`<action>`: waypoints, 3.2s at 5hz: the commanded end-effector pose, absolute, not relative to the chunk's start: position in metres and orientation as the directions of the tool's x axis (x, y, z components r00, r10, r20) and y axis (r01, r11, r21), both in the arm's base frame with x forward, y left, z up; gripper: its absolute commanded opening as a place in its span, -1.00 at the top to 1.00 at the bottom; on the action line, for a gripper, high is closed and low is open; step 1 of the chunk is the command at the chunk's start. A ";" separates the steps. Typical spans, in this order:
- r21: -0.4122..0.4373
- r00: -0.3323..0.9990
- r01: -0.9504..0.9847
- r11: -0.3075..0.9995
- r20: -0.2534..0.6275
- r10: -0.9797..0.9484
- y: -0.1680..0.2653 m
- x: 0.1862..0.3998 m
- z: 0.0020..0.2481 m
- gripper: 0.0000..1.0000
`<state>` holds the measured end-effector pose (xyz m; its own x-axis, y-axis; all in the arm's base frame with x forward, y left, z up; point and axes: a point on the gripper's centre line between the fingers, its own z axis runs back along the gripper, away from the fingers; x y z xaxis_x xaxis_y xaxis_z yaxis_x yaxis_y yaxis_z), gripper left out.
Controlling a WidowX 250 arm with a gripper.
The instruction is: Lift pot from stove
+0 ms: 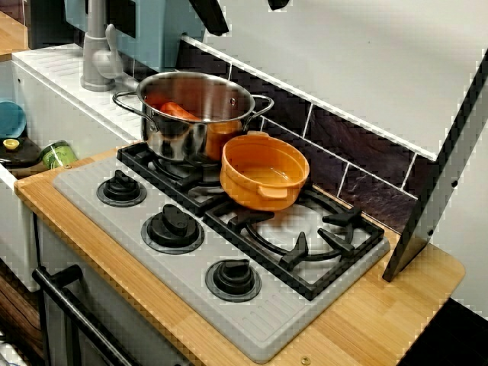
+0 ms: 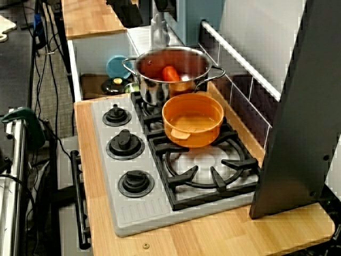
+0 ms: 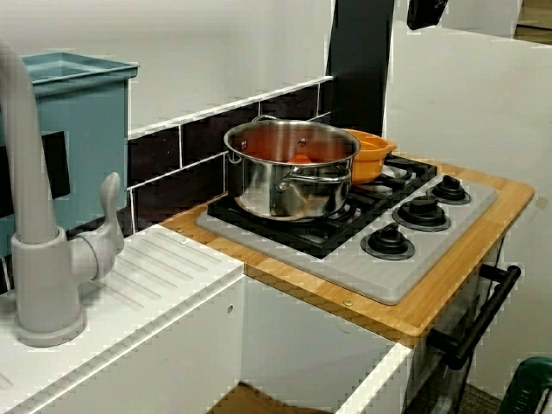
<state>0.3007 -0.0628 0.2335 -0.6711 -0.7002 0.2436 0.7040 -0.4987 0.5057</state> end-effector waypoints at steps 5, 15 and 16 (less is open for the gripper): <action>0.510 -0.299 0.810 -0.290 -0.067 -0.952 -0.079 0.292 0.199 -1.00; 0.437 -0.295 0.846 -0.306 -0.095 -0.951 -0.076 0.324 0.130 -1.00; 0.414 -0.320 0.844 -0.341 -0.122 -0.940 -0.074 0.329 0.121 -1.00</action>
<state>0.3210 -0.0750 0.1058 -0.3275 -0.9379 -0.1144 0.8637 -0.3463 0.3661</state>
